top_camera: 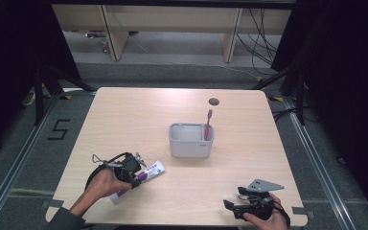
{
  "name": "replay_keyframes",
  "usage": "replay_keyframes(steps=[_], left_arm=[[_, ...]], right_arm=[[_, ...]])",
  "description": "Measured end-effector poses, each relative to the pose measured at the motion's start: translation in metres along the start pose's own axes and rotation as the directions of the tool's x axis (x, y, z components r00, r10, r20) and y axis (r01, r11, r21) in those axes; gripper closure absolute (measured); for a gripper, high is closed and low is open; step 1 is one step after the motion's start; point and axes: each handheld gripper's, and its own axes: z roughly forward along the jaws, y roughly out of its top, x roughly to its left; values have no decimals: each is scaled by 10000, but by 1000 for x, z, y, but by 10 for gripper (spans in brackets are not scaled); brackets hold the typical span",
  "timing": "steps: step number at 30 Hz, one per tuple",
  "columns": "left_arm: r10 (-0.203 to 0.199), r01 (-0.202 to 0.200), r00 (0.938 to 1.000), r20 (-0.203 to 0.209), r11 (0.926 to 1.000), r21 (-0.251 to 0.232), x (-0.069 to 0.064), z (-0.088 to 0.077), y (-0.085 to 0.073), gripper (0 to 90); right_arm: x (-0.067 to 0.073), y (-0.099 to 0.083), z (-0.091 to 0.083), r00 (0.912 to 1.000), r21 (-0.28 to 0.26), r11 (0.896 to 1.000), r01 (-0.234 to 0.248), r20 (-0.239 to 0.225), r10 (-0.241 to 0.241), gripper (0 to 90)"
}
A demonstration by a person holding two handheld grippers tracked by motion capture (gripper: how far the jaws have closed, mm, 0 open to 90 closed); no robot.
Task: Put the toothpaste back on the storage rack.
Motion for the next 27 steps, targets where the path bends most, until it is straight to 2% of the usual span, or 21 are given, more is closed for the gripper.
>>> replay_keyframes(steps=[6, 11, 13, 16, 17, 18, 19, 22, 24, 25, 26, 27], left_arm=[[106, -110, 9999, 123, 9995, 295, 1, 3, 2, 731], [42, -50, 9998, 192, 9990, 433, 1, 5, 4, 734], [82, -92, 9998, 182, 9986, 524, 1, 5, 5, 735], [189, -200, 9997, 174, 9980, 603, 1, 5, 7, 737], [216, -227, 9996, 187, 9979, 602, 1, 5, 7, 738], [219, -231, 9996, 203, 9979, 610, 1, 5, 7, 738], [232, -245, 9995, 221, 9978, 616, 2, 5, 7, 738], [256, -273, 9993, 262, 9972, 695, 2, 5, 8, 739], [278, -298, 9992, 279, 9967, 751, 2, 5, 9, 740], [332, -355, 9990, 301, 9962, 790, 2, 5, 9, 741], [431, -457, 9985, 326, 9956, 819, 2, 6, 10, 742], [448, -478, 9984, 349, 9949, 886, 3, 5, 10, 742]], right_arm=[[1, 0, 0, 10000, 3, 10000, -50, -26, 50, 226], [0, 0, 0, 10000, 23, 10000, 7, -19, -7, 227], [1, 0, 2, 9999, 41, 10000, -23, -141, 24, 227], [1, 0, 1, 10000, 56, 10000, 27, -44, -27, 229], [2, 0, 1, 9998, 90, 9998, -173, -117, 174, 229], [0, 0, 2, 9999, 35, 10000, 7, -132, -7, 230], [1, 0, 1, 9999, 77, 9999, -124, -109, 125, 231], [0, 0, 1, 10000, 45, 10000, 73, -45, -73, 234], [4, -1, 2, 9989, 183, 9989, -433, -147, 436, 235], [3, -1, 2, 9993, 230, 9992, -339, -145, 342, 235], [1, -1, 2, 9999, 97, 9999, 94, -57, -93, 235], [1, 0, 1, 10000, 110, 9999, 76, 2, -76, 236]])
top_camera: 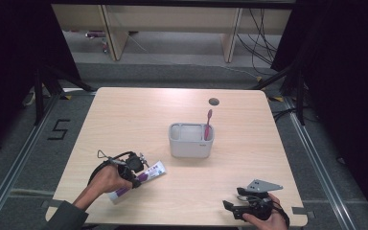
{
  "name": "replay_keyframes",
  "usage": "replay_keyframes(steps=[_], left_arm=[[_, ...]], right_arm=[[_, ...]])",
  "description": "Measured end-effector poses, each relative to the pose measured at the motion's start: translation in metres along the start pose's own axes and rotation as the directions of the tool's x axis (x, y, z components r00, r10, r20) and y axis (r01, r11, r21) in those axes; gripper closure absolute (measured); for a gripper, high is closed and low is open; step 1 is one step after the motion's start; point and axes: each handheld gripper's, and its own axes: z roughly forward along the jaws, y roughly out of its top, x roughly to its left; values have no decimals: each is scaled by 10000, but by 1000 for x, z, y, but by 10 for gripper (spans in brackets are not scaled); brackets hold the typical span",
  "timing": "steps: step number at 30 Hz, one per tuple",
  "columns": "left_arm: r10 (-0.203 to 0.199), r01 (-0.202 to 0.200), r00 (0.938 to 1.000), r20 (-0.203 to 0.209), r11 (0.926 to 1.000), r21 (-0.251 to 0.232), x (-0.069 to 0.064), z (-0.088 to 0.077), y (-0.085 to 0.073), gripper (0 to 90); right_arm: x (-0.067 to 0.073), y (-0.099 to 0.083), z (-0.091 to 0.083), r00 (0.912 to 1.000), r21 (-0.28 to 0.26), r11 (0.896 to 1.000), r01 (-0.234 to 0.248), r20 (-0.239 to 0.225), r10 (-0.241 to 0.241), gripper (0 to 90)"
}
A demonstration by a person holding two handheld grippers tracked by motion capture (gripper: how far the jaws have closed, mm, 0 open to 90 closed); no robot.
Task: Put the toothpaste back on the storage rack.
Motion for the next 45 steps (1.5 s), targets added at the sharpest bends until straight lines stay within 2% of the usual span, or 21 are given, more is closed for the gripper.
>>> replay_keyframes(steps=[1, 5, 6, 8, 9, 10, 12, 13, 19, 20, 21, 23, 32, 35, 36, 37, 38, 39, 40, 41, 45], left_arm=[[76, -76, 10000, -3, 9999, 113, 0, 0, 1, 743], [237, -234, 9997, -107, 9995, 213, -1, 0, 2, 746], [252, -250, 9996, -106, 9994, 227, -1, 0, 3, 747], [241, -239, 9997, -73, 9994, 242, -1, 0, 3, 748], [230, -229, 9997, -59, 9995, 210, -1, 0, 3, 749], [224, -223, 9997, -46, 9995, 212, -1, 0, 3, 749], [202, -202, 9998, -5, 9995, 232, 0, 0, 3, 750], [173, -173, 9998, 21, 9996, 227, 0, 0, 3, 750], [289, -290, 9996, 46, 9994, 165, 1, 0, 2, 750], [238, -240, 9997, 104, 9996, 145, 2, 0, 2, 751], [148, -151, 9996, 237, 9998, 118, 4, 0, 1, 751], [86, -87, 9997, 248, 10000, 30, 6, 0, 0, 753], [262, -260, 9993, 256, 9996, -86, 9, -1, -3, 757], [179, -172, 9993, 328, 9996, -219, 11, -1, -5, 757], [192, -185, 9995, 230, 9994, -298, 12, -2, -6, 757], [162, -154, 9996, 246, 9994, -320, 13, -2, -6, 757], [154, -147, 9997, 192, 9991, -407, 14, -3, -7, 757], [96, -87, 9998, 153, 9984, -553, 15, -3, -8, 757], [140, -127, 9996, 251, 9986, -515, 16, -4, -8, 757], [52, -37, 9998, 212, 9975, -710, 16, -5, -9, 757], [-102, 126, 9997, 225, 9941, -1074, 17, -9, -10, 757]], right_arm=[[2, 0, 1, 9993, 48, 9994, -342, -152, 343, 235], [0, 0, 0, 10000, -7, 10000, 56, -26, -56, 238], [2, 0, 0, 9996, 73, 9996, -268, -116, 269, 238], [1, 0, 0, 9999, 49, 9999, -155, -42, 155, 239], [2, 0, 0, 9994, 87, 9995, -297, -151, 298, 239], [2, 0, 0, 9998, 48, 9998, -174, -110, 175, 240], [2, 0, 1, 9995, 6, 9996, -277, -145, 277, 242], [1, 0, 0, 9999, -70, 9999, -128, -55, 128, 244], [2, 0, 1, 9997, -85, 9997, -220, -134, 218, 243], [2, 0, 0, 9993, 63, 9994, -338, -159, 339, 243], [2, 0, 0, 9995, 33, 9996, -276, -139, 277, 243], [2, 0, 0, 9997, -19, 9997, -227, -120, 226, 243], [0, 0, 1, 9999, -104, 9999, -95, -87, 94, 243], [-1, 0, 0, 9999, -43, 10000, -81, -62, 81, 243], [0, 0, 0, 9997, 4, 9997, -249, -89, 249, 242], [-1, 0, 0, 10000, -77, 10000, 42, -7, -42, 242], [-2, 0, 0, 10000, -73, 10000, 48, -20, -49, 242], [0, 0, 0, 9998, -125, 9997, -192, -66, 191, 242], [-1, 0, 0, 10000, -90, 9999, -85, 23, 86, 242], [-2, 0, 0, 10000, -96, 10000, 19, 60, -18, 242], [-2, 0, 0, 10000, -81, 10000, 26, 9, -26, 242]])
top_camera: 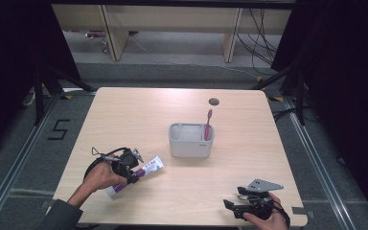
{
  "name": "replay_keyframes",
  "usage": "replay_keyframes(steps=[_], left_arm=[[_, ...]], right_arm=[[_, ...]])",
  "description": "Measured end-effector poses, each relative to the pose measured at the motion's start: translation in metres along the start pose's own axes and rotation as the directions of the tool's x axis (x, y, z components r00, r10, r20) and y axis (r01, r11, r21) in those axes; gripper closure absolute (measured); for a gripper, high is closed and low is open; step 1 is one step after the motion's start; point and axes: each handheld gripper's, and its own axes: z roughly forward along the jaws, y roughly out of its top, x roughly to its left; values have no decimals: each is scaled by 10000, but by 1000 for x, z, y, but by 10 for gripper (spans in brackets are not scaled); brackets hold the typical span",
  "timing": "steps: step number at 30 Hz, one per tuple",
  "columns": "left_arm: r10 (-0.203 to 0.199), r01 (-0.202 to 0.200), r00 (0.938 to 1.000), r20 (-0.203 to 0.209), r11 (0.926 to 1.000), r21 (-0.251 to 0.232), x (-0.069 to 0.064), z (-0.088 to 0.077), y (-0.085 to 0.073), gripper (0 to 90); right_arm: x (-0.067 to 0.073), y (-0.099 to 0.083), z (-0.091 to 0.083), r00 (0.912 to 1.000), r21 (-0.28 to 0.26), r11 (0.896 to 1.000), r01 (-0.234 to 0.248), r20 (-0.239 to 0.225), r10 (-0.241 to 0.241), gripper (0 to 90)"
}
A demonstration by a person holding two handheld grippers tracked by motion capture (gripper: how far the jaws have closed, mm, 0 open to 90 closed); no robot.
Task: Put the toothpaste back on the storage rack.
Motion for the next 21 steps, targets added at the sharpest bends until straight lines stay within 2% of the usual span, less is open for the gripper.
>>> replay_keyframes(steps=[1, 4, 5, 6, 7, 9, 11, 12, 14, 16, 17, 19, 20, 21], left_arm=[[116, -116, 9999, 70, 9999, 32, 2, -2, 0, 757], [-34, 34, 10000, -6, 9992, -405, 5, -7, -1, 757], [59, -63, 10000, -69, 9985, -547, 7, -9, -1, 756], [-141, 140, 9999, -11, 9980, -623, 7, -11, -2, 756], [29, -35, 10000, -75, 9972, -746, 9, -14, -2, 757], [-289, 275, 9995, -101, 9925, -1195, 11, -20, -3, 757], [-611, 571, 9979, -199, 9853, -1610, 13, -25, -3, 757], [-621, 553, 9975, -323, 9822, -1794, 15, -29, -3, 757], [-872, 747, 9952, -436, 9696, -2331, 19, -35, -4, 756], [-1000, 867, 9942, -389, 9622, -2582, 22, -40, -4, 757], [-1095, 917, 9928, -477, 9547, -2831, 23, -41, -4, 757], [-1097, 963, 9934, -335, 9564, -2758, 24, -45, -4, 757], [-1182, 989, 9920, -452, 9470, -3057, 24, -45, -4, 757], [-1267, 1089, 9912, -372, 9436, -3126, 24, -45, -4, 757]], right_arm=[[0, 0, 0, 10000, 8, 10000, -6, -5, 6, 242], [1, 0, 0, 9999, 43, 9999, -155, -13, 155, 242], [0, 0, 0, 10000, -14, 10000, -45, -27, 45, 242], [0, 0, 0, 10000, 2, 10000, -55, 11, 55, 242], [-1, 0, 0, 10000, 1, 10000, -44, -2, 44, 242], [-1, 0, 0, 10000, 2, 10000, -40, -8, 40, 242], [-1, 0, 0, 10000, 7, 10000, -6, -11, 6, 242], [-1, -1, 1, 10000, -22, 10000, -7, -27, 7, 241], [-1, 0, 0, 10000, -16, 10000, -48, -29, 48, 241], [-1, 0, 0, 10000, -19, 10000, -45, -21, 44, 242], [-1, 0, 0, 10000, -25, 10000, -30, -28, 30, 242], [-1, -1, 0, 10000, -13, 10000, -27, -19, 27, 242], [-1, -1, 1, 10000, -10, 10000, -20, -13, 20, 242], [-1, 0, 1, 10000, 20, 10000, -13, 15, 13, 242]])
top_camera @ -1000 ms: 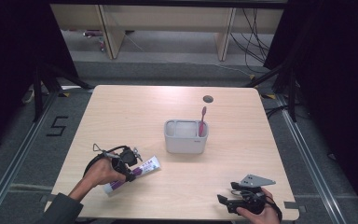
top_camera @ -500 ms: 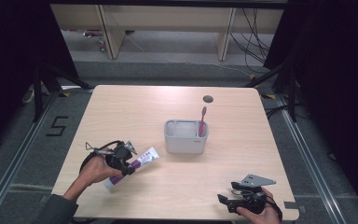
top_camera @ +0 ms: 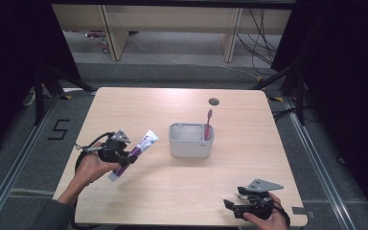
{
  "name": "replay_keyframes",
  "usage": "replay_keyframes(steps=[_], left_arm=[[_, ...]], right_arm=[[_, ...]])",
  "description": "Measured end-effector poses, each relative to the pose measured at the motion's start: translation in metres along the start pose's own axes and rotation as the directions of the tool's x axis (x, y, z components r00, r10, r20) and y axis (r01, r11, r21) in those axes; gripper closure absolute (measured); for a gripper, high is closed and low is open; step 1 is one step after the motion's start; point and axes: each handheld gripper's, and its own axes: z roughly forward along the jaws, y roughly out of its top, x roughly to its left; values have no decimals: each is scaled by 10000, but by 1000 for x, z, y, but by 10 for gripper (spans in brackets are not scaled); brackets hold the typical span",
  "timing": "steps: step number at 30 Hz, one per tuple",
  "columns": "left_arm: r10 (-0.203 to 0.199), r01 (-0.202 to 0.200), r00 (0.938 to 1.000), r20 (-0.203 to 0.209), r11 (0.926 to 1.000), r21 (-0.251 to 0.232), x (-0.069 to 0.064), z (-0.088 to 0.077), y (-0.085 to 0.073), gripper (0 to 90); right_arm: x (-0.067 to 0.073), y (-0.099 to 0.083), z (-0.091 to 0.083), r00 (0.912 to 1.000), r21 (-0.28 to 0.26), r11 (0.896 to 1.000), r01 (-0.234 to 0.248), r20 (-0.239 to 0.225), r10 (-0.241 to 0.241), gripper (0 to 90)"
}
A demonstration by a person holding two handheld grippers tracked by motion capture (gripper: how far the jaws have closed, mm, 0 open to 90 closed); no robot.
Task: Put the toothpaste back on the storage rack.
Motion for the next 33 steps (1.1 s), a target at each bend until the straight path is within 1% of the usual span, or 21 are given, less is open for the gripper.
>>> replay_keyframes(steps=[1, 5, 9, 11, 14, 16, 18, 19, 21, 22, 23, 24, 25, 26, 27, 28, 29, 30, 31, 32, 33], left_arm=[[4, -4, 10000, -19, 10000, -43, 0, -1, 1, 757], [-211, 179, 9992, -351, 9959, -882, -1, -5, 3, 757], [-642, 562, 9972, -378, 9814, -1835, -3, -10, 7, 757], [-615, 502, 9970, -479, 9767, -2088, -4, -13, 10, 757], [-724, 586, 9964, -451, 9651, -2553, -6, -16, 15, 757], [-895, 720, 9950, -453, 9516, -2988, -9, -16, 19, 757], [-938, 711, 9941, -539, 9420, -3279, -10, -17, 23, 757], [-939, 765, 9949, -367, 9399, -3329, -11, -17, 25, 757], [-1073, 861, 9935, -388, 9285, -3611, -15, -16, 31, 757], [-950, 779, 9950, -310, 9318, -3544, -15, -16, 34, 757], [-947, 727, 9946, -416, 9261, -3702, -17, -16, 37, 757], [-934, 746, 9951, -333, 9261, -3698, -18, -16, 40, 758], [-971, 789, 9949, -284, 9202, -3834, -19, -15, 43, 757], [-968, 718, 9943, -443, 9168, -3929, -21, -15, 46, 758], [-928, 746, 9953, -267, 9144, -3978, -22, -13, 50, 758], [-944, 737, 9951, -294, 9061, -4165, -23, -12, 53, 758], [-962, 732, 9948, -336, 9037, -4219, -25, -11, 59, 758], [-824, 639, 9962, -267, 9074, -4153, -24, -11, 62, 757], [-993, 741, 9945, -346, 8952, -4394, -26, -10, 66, 758], [-952, 745, 9951, -250, 8943, -4411, -26, -10, 71, 758], [-1025, 847, 9946, -154, 8896, -4488, -27, -9, 75, 757]], right_arm=[[0, 0, 0, 10000, -10, 10000, 3, -5, -3, 242], [-1, 0, 0, 10000, -22, 10000, 11, 7, -11, 242], [-1, 0, 0, 10000, 18, 10000, -85, 45, 85, 241], [-1, 0, 0, 10000, 22, 10000, -88, 47, 88, 241], [-1, 0, 0, 9999, 18, 10000, -97, 56, 97, 241], [-1, 0, 0, 10000, -3, 10000, -71, 56, 71, 241], [-1, 0, 0, 10000, -27, 10000, -59, 43, 59, 241], [-1, 0, 0, 10000, -14, 10000, -84, 38, 84, 241], [-2, 0, 0, 9999, -49, 10000, -40, 106, 41, 241], [-2, 0, 0, 9999, -40, 10000, -68, 128, 68, 241], [-1, 0, 0, 9999, -36, 10000, -75, 92, 75, 241], [-1, 0, 1, 9999, -46, 9999, -101, -28, 101, 241], [-1, 0, 0, 10000, -34, 10000, -68, 7, 69, 241], [1, -1, 0, 9992, 5, 9992, -402, -59, 402, 241], [-1, 0, 0, 9998, -20, 9998, -192, 18, 192, 240], [-2, -1, 0, 9998, -21, 9998, -198, 13, 198, 240], [-1, -1, -1, 9996, -30, 9997, -261, 47, 261, 240], [1, -1, 0, 9986, 9, 9986, -530, -33, 530, 240], [0, -1, 0, 9994, 8, 9994, -336, -26, 336, 240], [-2, 0, 0, 9999, -33, 10000, -75, 93, 75, 240], [-1, -1, 0, 9997, -17, 9997, -242, 12, 242, 240]])
